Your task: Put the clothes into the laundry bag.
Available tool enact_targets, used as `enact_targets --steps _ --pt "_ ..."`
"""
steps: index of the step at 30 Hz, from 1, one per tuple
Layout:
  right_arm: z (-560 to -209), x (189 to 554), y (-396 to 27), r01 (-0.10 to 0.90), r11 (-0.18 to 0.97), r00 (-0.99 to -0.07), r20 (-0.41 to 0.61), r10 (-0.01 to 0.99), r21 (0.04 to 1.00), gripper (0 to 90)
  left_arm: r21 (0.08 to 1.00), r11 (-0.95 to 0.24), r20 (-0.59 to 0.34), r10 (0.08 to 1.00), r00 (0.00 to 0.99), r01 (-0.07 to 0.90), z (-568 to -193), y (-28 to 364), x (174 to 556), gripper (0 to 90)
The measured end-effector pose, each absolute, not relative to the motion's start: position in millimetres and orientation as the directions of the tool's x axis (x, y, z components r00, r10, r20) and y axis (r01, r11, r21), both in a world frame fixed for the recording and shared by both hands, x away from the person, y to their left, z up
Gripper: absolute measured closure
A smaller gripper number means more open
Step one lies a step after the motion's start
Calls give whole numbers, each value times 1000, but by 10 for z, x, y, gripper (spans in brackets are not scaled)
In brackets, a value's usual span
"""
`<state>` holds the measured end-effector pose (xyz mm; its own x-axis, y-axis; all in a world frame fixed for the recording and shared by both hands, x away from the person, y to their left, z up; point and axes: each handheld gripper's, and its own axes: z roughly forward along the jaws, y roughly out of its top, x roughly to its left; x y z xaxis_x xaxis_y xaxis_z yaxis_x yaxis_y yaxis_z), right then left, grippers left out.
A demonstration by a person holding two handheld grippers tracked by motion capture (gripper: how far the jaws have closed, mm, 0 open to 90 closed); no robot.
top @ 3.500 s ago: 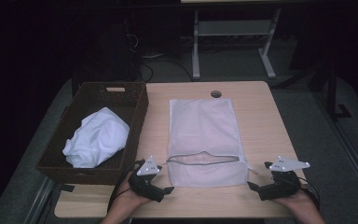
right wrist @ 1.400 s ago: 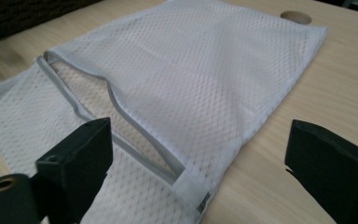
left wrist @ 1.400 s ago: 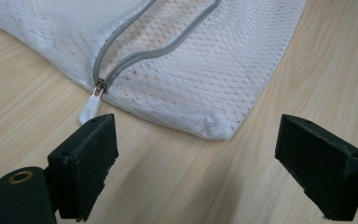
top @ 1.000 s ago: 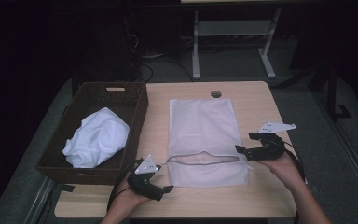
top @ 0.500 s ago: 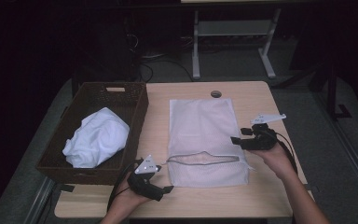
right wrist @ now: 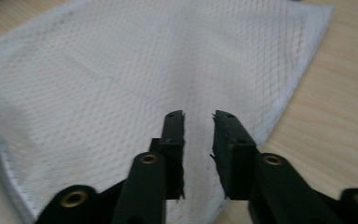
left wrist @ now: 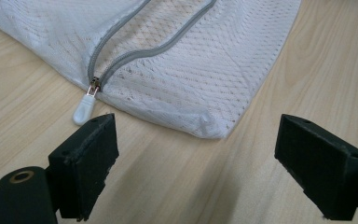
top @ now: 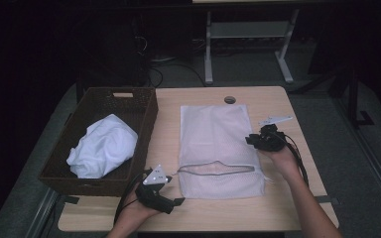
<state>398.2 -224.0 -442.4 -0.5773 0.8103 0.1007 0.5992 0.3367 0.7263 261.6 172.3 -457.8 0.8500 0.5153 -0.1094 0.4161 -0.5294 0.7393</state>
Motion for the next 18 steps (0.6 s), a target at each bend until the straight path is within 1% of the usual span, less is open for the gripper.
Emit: enact_targets --steps 1,3,4,8,18 --pt "-4424 3982 -2240 599 337 -577 101 810 726 764 739 -529 -109 515 850 416 -4578 1723 2616 128" --pt "-4514 4026 -2282 625 338 -559 101 823 704 853 739 -530 -109 515 850 416 -4579 1723 2614 128" --pt "-4531 4031 -2288 633 337 -552 102 828 697 870 739 -530 -108 514 851 415 -4578 1723 2614 129" --pt "-4593 4048 -2303 646 358 -550 86 831 674 895 738 -536 -104 511 853 411 -4578 1723 2610 128" --pt "-4656 4042 -2267 662 400 -560 65 826 634 896 738 -538 -99 510 855 406 -4573 1735 2608 129"
